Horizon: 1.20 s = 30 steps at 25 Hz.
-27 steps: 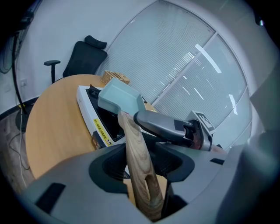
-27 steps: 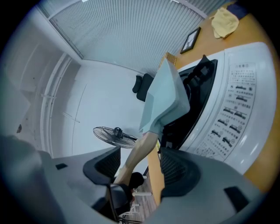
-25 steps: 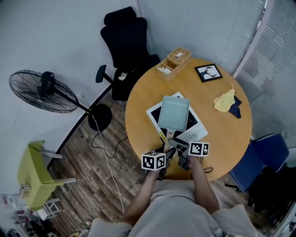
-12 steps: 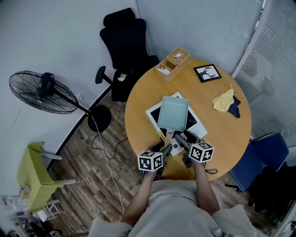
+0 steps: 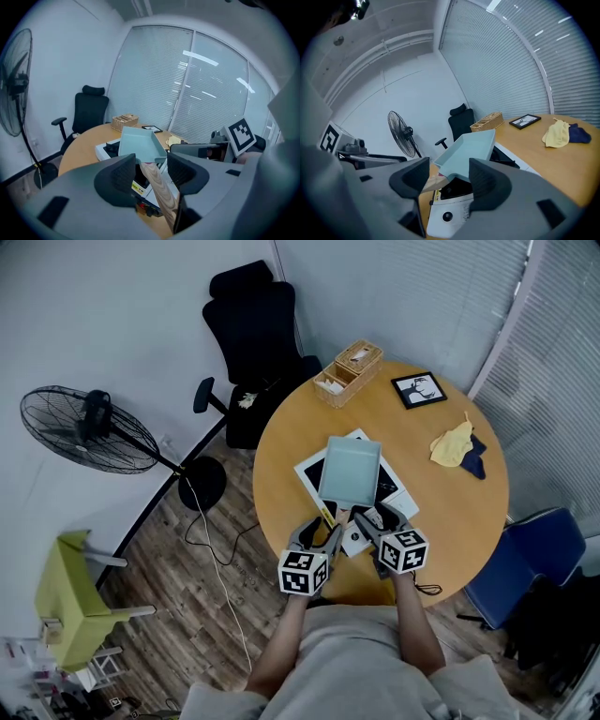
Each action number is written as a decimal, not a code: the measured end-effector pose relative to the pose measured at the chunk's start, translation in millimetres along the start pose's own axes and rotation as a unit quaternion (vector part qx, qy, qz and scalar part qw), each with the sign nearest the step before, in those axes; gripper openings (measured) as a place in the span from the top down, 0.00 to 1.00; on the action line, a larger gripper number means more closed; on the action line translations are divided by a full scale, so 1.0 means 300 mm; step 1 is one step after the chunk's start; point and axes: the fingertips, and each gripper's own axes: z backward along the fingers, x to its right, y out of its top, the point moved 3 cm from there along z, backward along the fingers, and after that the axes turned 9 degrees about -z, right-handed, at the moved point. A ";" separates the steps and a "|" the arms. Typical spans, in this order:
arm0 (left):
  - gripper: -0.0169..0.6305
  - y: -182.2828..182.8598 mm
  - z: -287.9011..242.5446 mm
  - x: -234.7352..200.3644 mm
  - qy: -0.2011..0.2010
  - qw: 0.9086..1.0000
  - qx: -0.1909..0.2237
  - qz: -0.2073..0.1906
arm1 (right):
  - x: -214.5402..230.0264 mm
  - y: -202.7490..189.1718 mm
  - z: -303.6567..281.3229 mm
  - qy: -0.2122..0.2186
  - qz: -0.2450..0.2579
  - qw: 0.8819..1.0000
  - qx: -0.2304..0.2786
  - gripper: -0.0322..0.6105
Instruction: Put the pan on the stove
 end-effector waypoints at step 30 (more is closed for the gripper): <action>0.93 0.028 -0.031 0.051 -0.015 0.999 0.005 -0.045 | 0.050 0.038 0.032 -0.031 0.010 0.999 0.024 0.87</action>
